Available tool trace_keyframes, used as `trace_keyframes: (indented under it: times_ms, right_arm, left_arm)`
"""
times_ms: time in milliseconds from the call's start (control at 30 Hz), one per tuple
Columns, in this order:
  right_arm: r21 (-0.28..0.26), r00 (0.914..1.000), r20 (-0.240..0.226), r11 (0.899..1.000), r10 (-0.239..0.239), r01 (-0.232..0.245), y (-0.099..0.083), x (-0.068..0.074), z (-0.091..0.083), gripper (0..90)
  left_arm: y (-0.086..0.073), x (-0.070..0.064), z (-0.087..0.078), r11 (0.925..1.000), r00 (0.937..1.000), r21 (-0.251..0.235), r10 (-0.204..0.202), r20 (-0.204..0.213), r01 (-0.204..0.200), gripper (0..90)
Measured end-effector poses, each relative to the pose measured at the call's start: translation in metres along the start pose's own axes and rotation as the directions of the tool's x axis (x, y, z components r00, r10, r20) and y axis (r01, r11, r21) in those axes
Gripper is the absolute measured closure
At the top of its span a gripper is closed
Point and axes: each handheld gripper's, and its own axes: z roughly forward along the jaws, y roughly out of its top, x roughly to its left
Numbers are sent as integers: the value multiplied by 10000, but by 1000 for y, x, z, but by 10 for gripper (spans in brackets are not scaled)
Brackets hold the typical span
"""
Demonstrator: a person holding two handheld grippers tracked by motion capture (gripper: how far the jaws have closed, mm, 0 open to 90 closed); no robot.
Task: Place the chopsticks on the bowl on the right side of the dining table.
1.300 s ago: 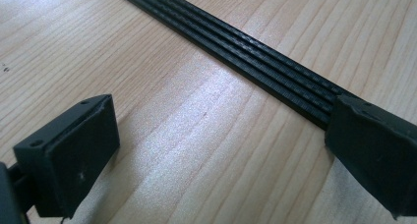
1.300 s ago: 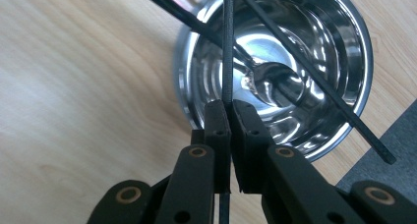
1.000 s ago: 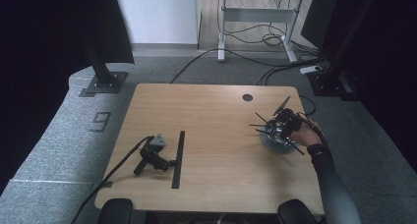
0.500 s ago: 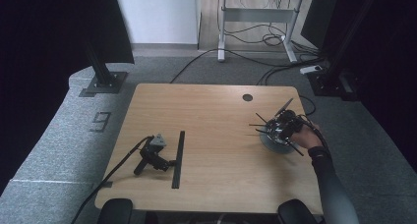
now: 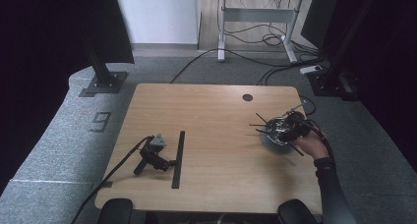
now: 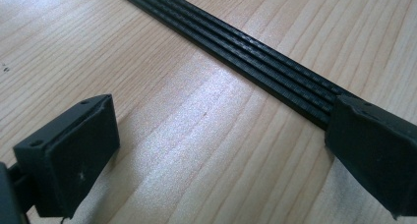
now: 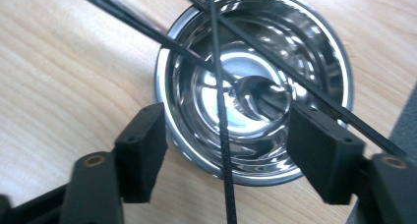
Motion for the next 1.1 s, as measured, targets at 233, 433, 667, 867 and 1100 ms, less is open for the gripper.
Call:
trace_keyframes:
  times_ms: [233,433,667,867,1100]
  right_arm:
    - [-1317,9950,-78,9863,994,-995,-16,2,-1,153]
    - [-1898,9901,-177,9718,1393,-1401,-27,6,3,127]
    - [-2482,9816,-27,9507,1910,-1857,-37,4,7,118]
    - [-2751,9751,168,9386,2211,-2081,-43,-2,10,112]
    - [-2652,9668,563,9373,2494,-2263,-54,-11,18,110]
  left_arm:
    - [0,0,0,10000,10000,0,4,1,-4,0]
    - [0,0,0,10000,10000,-3,5,-1,-5,0]
    - [0,0,0,10000,10000,-7,-12,-3,12,0]
    - [0,0,0,10000,10000,-9,-17,-3,17,0]
    - [0,0,0,10000,10000,-9,-17,-3,17,0]
